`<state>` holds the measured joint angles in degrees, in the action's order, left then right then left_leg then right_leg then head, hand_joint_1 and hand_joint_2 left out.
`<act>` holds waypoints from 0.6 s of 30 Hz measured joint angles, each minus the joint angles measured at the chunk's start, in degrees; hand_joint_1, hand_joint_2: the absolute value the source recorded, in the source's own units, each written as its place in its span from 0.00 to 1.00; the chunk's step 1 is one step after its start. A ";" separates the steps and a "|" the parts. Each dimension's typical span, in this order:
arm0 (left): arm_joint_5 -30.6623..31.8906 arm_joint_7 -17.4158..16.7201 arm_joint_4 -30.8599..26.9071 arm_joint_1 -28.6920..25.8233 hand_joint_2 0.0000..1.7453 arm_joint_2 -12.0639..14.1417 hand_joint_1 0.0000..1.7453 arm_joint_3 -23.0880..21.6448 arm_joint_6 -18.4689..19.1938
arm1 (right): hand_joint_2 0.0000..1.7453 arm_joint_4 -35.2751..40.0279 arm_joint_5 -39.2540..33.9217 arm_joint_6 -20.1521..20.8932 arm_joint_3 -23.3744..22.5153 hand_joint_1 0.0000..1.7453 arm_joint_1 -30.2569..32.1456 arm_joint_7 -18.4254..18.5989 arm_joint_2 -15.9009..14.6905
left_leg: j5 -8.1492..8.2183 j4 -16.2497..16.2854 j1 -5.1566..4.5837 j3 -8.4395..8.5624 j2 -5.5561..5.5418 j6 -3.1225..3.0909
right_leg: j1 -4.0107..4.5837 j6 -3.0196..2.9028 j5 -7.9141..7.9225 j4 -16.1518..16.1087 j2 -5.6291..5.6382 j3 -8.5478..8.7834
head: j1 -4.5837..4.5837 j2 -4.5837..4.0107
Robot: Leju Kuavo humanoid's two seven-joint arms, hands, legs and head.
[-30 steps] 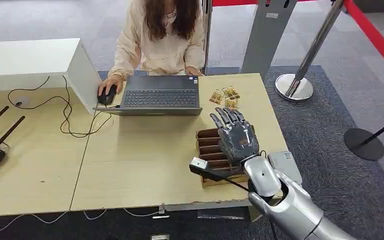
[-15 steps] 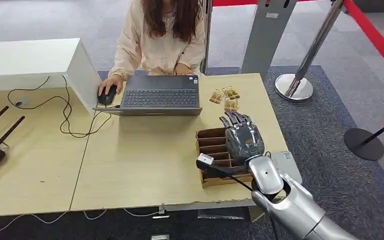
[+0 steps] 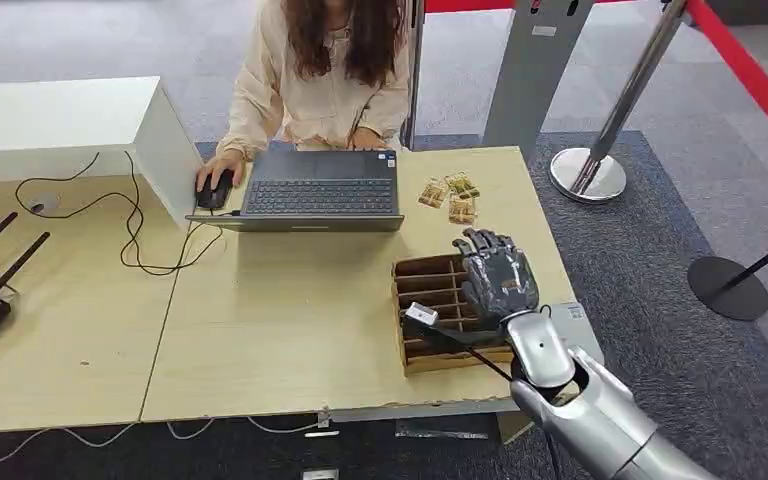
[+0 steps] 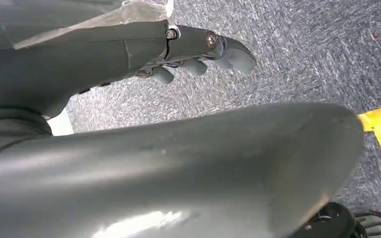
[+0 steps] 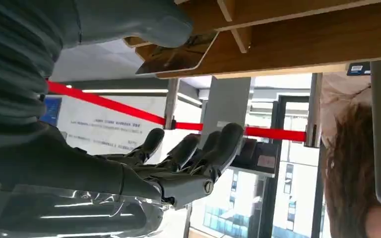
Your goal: Pass the card to the sensor for recognition and then transmit it.
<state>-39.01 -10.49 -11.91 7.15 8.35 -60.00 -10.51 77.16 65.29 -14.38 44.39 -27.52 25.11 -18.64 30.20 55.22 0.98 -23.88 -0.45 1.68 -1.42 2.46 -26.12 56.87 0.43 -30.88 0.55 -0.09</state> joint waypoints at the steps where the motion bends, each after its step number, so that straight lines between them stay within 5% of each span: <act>1: -0.02 -0.02 0.00 -0.01 0.00 0.02 0.00 0.02 0.00 | 1.00 -0.09 -0.05 0.00 -0.07 0.34 0.12 0.00 0.00 | 0.00 0.00 0.00 0.00 0.00 0.00 | 0.00 0.00 0.00 0.00 0.00 0.00 | 0.00 0.00; 18: -0.04 -0.02 0.00 -0.07 0.00 0.17 0.00 0.04 -0.20 | 1.00 -2.56 -0.98 -1.99 -0.59 0.42 1.69 -0.46 0.02 | 0.00 0.00 0.00 0.00 0.00 0.00 | 0.00 0.00 0.00 0.00 0.00 0.00 | -0.02 0.00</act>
<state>-39.06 -10.51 -11.91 7.08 8.52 -59.95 -10.71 74.60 64.30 -16.37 43.80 -25.83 24.65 -18.62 30.19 55.22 0.98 -23.88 -0.45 1.68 -1.42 2.46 -26.11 56.87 0.43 -30.88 0.52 -0.09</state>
